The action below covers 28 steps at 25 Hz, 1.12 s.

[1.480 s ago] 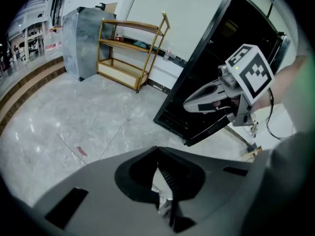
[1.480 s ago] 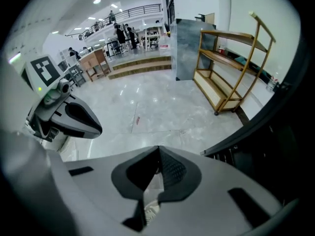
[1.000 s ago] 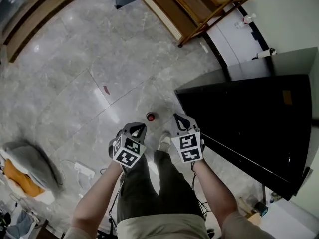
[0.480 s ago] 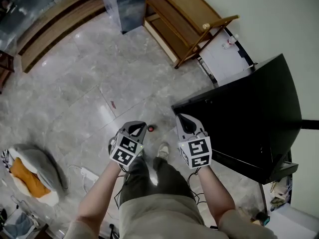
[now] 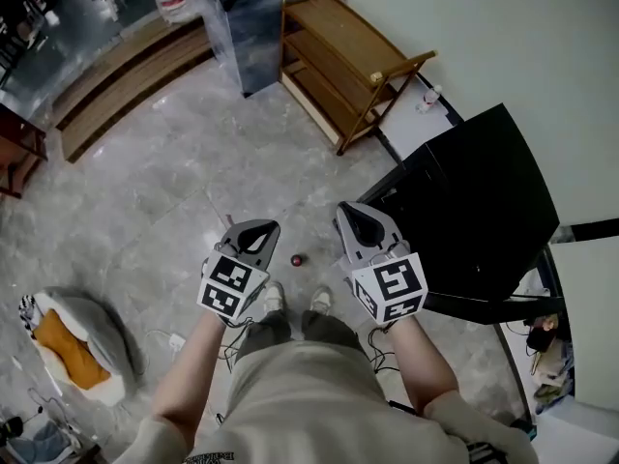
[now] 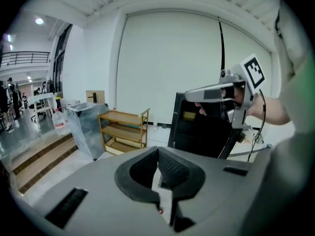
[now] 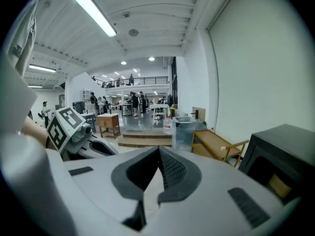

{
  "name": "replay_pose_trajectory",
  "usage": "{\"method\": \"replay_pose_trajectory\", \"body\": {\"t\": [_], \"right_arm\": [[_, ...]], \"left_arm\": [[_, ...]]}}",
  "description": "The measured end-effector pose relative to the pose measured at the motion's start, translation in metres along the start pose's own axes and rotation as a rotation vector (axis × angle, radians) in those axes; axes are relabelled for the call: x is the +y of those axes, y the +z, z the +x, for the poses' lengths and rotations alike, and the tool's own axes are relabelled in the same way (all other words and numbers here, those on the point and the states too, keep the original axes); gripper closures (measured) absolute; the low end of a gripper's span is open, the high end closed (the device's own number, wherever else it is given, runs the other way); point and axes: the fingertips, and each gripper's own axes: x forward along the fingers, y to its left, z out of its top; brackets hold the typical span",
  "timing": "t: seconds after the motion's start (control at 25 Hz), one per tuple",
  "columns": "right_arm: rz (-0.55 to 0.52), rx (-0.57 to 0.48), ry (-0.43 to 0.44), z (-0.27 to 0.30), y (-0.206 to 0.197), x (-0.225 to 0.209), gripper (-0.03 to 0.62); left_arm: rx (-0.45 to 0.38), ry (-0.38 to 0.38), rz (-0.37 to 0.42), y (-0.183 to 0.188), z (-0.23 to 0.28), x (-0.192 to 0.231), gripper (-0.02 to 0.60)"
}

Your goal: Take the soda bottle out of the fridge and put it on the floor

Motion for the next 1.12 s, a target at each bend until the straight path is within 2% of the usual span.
{"method": "replay_pose_trajectory", "body": {"t": [0.2,0.36,0.64,0.92,1.12], "right_arm": [[-0.013,-0.081,-0.002,-0.039,0.043,0.011,0.599],[-0.036,-0.147,-0.010,-0.068,0.076,0.016,0.599],[-0.068,-0.252,0.027,-0.097,0.119,0.033,0.599],[-0.076,-0.373,0.040,-0.131,0.159,0.049,0.599],[-0.109,-0.401,0.034,-0.140,0.174,0.054,0.599]], "left_arm": [[-0.136,0.033,0.073,0.070,-0.047,-0.013,0.575],[-0.210,0.053,0.126,0.108,-0.084,-0.024,0.575],[-0.291,0.094,0.193,0.142,-0.136,-0.038,0.575],[-0.395,0.121,0.185,0.170,-0.170,-0.048,0.575],[-0.428,0.141,0.187,0.178,-0.182,-0.042,0.575]]}}
